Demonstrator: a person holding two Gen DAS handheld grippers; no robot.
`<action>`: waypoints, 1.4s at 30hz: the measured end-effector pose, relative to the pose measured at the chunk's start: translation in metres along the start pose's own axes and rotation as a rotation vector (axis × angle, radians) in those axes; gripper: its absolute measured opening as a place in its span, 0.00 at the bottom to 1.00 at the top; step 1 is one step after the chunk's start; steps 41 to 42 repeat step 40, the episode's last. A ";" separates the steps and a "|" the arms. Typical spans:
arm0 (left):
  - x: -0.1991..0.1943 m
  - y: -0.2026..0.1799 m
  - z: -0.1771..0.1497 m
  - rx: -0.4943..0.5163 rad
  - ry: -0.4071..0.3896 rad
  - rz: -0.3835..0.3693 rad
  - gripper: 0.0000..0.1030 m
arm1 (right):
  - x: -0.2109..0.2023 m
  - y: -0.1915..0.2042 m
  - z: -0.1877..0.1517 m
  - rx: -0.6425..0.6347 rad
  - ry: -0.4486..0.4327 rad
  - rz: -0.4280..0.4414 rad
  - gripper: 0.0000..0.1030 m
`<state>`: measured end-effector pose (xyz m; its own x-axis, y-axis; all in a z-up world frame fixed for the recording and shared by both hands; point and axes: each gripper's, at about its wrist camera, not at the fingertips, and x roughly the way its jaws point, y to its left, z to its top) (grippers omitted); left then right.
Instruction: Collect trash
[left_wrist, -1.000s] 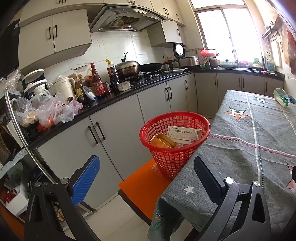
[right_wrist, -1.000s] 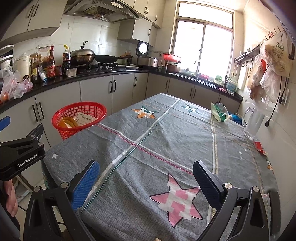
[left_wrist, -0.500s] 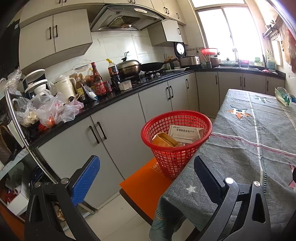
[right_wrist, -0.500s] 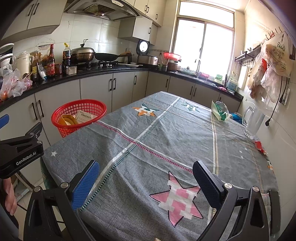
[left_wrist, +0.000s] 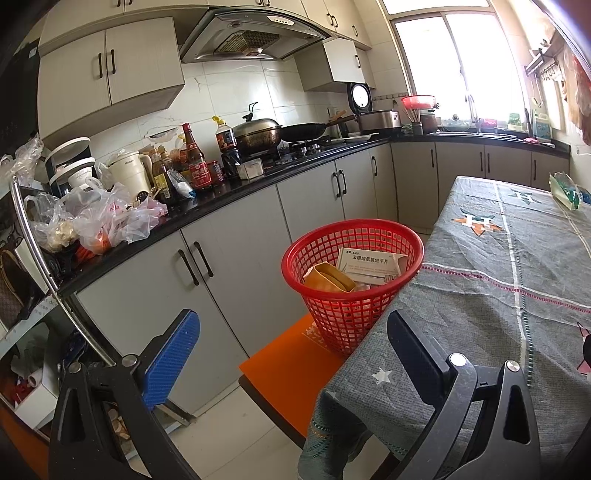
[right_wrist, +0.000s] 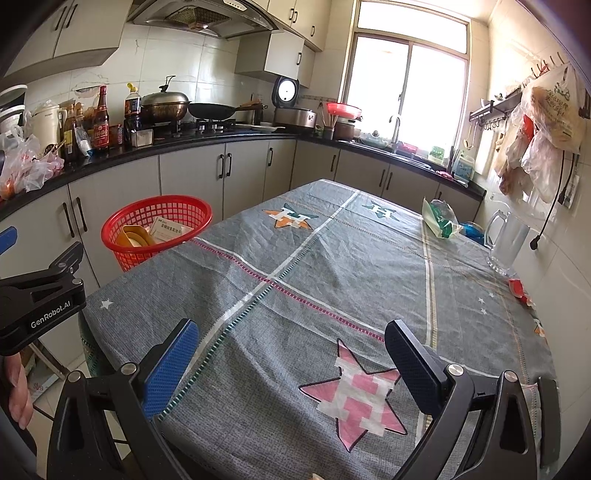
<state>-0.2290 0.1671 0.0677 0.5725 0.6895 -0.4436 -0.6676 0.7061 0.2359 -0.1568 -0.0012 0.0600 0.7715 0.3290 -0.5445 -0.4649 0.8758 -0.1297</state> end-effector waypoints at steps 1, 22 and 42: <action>0.000 0.000 0.000 0.000 0.000 0.001 0.98 | 0.000 0.000 -0.001 0.001 0.001 0.000 0.99; 0.005 -0.002 -0.002 0.016 0.005 -0.003 0.98 | 0.002 -0.001 -0.002 0.003 0.007 0.003 0.99; 0.004 -0.040 0.012 0.112 -0.004 -0.082 0.98 | 0.014 -0.027 -0.003 0.081 0.034 -0.015 0.99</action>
